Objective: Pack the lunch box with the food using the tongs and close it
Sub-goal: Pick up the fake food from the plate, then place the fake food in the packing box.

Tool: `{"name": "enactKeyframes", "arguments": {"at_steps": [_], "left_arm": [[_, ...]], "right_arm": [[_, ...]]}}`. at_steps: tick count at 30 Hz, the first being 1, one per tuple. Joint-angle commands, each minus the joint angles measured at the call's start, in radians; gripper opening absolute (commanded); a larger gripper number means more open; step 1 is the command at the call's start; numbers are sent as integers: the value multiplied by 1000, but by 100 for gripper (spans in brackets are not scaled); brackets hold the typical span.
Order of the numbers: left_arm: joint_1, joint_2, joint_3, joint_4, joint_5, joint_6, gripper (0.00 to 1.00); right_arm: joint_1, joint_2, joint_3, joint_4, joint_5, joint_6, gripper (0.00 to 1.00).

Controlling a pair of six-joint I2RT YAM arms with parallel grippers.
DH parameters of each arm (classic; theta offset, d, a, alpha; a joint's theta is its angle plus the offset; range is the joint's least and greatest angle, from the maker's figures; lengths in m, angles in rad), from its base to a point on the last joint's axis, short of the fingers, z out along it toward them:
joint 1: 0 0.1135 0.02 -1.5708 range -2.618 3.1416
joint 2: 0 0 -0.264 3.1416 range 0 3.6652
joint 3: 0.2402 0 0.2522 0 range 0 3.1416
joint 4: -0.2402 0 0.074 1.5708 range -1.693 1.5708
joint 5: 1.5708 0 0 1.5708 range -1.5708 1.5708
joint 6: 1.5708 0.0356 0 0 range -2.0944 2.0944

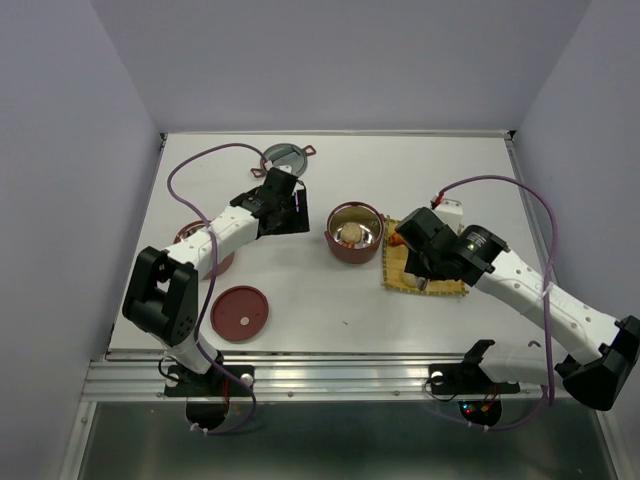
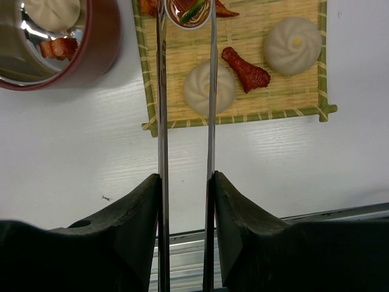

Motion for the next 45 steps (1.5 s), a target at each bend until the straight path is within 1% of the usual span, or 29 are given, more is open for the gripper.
{"name": "enactKeyframes", "arguments": {"at_steps": [1, 17, 26, 30, 34, 40, 45], "left_arm": [[-7, -43, -2, 4, -21, 6, 76], [-9, -43, -1, -4, -39, 12, 76], [-7, -58, -10, -11, -57, 10, 76], [-6, -69, -14, -17, -80, 9, 76], [-7, -83, -28, -19, -83, -2, 76], [-6, -98, -31, -30, -99, -5, 76], [-7, -101, -28, -37, -106, -5, 76]], "right_arm": [[-5, 7, 81, -8, 52, -23, 21], [-5, 70, 208, -32, 61, -70, 21], [-5, 96, 285, -18, 26, -105, 21], [-5, 137, 346, 12, 6, -153, 21], [-5, 181, 366, 51, -36, -196, 20], [4, 217, 346, 136, -111, -225, 20], [23, 240, 320, 187, -142, -230, 20]]}}
